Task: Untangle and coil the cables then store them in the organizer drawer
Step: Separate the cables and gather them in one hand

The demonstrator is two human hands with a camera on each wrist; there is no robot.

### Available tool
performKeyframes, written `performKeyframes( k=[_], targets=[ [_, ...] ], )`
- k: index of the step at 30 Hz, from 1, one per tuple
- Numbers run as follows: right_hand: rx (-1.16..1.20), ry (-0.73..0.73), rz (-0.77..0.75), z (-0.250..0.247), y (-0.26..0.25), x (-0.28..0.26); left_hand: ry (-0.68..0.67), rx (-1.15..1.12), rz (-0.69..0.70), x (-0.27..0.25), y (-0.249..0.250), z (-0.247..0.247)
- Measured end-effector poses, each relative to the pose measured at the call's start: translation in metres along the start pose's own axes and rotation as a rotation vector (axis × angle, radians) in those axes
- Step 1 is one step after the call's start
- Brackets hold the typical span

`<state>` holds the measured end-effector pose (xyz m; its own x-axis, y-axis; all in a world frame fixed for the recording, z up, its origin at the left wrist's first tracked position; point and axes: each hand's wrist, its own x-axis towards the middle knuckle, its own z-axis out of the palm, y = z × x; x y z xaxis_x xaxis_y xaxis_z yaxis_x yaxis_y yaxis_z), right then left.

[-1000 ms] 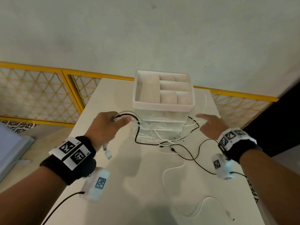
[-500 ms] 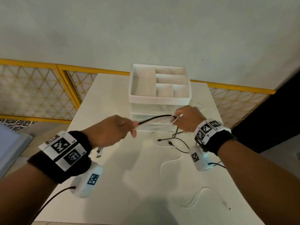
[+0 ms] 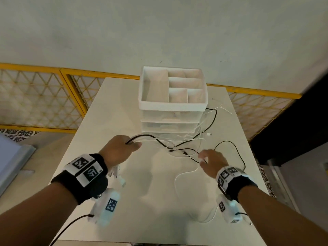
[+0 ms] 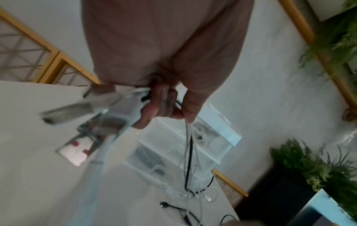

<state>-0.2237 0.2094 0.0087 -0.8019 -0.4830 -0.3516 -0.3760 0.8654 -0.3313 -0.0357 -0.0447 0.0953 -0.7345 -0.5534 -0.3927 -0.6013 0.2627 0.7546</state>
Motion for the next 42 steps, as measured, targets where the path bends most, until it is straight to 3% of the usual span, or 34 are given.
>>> performKeyframes(
  k=[2, 5, 9, 11, 18, 23, 31, 36, 37, 40, 41, 42],
  targets=[
    [-0.037, -0.085, 0.07, 0.022, 0.013, -0.001, 0.052, -0.108, 0.011, 0.0, 0.004, 0.0],
    [-0.085, 0.015, 0.086, 0.042, 0.014, -0.006, 0.111, -0.202, 0.013, 0.001, 0.009, 0.0],
    [-0.331, 0.033, -0.023, 0.044, -0.004, -0.01, 0.117, -0.283, 0.011, 0.002, 0.017, -0.004],
    [-0.346, 0.046, -0.128, 0.032, -0.016, -0.01, 0.108, -0.344, -0.003, 0.002, 0.019, -0.007],
    [0.19, 0.379, -0.496, -0.048, -0.084, -0.009, 0.016, -0.374, 0.114, 0.003, 0.032, -0.003],
    [0.304, 0.193, -0.81, -0.065, -0.137, -0.035, -0.02, -0.277, 0.265, 0.002, 0.048, 0.002],
    [0.467, 0.232, -0.671, -0.068, -0.161, -0.035, -0.124, -0.301, 0.25, -0.007, 0.052, 0.0],
    [0.461, 0.128, -0.63, -0.079, -0.154, -0.034, -0.108, -0.366, 0.193, -0.008, 0.049, -0.006],
    [0.467, 0.179, -0.629, -0.079, -0.152, -0.034, -0.091, -0.415, 0.175, -0.008, 0.05, -0.008],
    [0.412, 0.535, -0.733, -0.078, -0.146, -0.035, -0.04, -0.609, 0.099, -0.005, 0.052, -0.016],
    [0.407, 0.574, -0.769, -0.076, -0.145, -0.037, -0.035, -0.668, 0.08, -0.004, 0.053, -0.018],
    [0.412, 0.481, -0.772, -0.073, -0.144, -0.041, -0.033, -0.717, 0.067, -0.004, 0.054, -0.02]
  ],
)
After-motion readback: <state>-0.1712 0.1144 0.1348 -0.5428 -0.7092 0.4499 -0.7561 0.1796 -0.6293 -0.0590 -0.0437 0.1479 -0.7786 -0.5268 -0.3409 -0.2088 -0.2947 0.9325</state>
